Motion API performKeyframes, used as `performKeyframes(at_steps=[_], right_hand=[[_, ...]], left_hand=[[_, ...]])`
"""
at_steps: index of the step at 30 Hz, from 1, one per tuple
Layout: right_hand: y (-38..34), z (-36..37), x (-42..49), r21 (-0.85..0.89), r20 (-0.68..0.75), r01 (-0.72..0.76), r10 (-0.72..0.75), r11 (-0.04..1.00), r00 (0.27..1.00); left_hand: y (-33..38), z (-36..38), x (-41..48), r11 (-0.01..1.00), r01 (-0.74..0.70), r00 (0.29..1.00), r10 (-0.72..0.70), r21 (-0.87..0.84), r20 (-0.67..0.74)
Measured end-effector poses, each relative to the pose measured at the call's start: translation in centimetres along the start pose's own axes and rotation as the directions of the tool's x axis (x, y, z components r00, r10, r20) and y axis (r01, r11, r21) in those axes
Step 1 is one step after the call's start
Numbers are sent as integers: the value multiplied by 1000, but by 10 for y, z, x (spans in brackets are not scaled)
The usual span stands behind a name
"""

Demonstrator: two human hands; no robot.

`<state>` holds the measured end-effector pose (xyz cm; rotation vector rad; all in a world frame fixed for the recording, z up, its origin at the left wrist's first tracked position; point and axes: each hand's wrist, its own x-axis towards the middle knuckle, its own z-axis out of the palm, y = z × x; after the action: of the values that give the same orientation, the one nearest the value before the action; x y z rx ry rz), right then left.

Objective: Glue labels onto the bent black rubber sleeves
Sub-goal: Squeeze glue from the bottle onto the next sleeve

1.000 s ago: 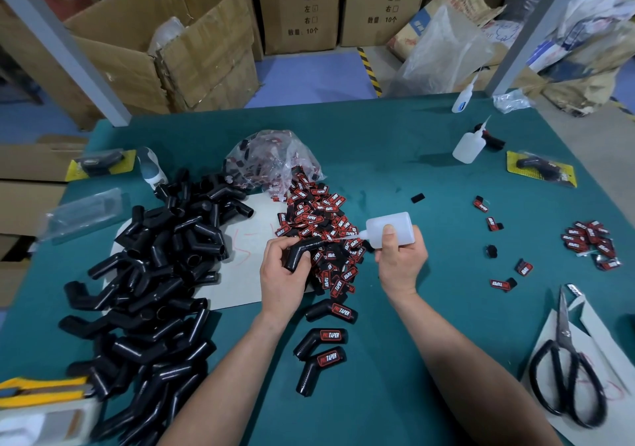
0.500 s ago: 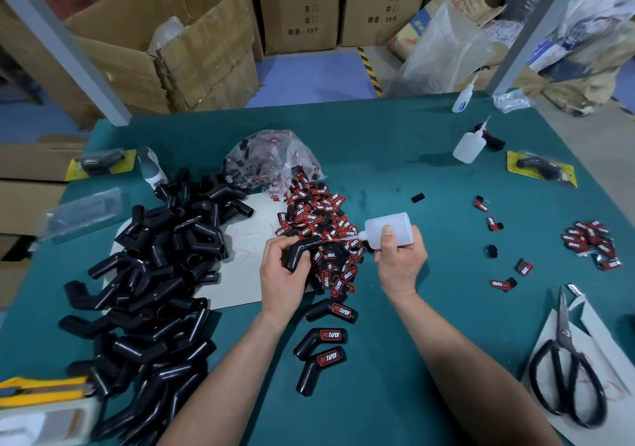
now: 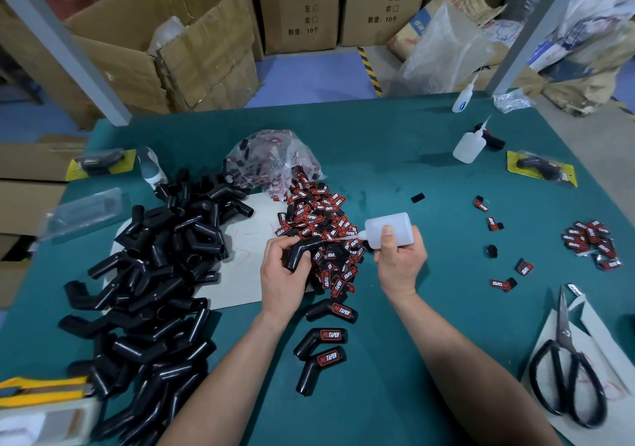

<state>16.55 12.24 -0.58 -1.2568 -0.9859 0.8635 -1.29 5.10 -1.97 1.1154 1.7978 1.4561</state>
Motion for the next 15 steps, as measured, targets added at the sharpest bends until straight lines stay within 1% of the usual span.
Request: performKeyframes(at_steps=[15], right_hand=[[-1,1,1,-3,-15,13,-13,1000,1000]], left_hand=[[-5,1,1,1000,-21,1000,21,15,17]])
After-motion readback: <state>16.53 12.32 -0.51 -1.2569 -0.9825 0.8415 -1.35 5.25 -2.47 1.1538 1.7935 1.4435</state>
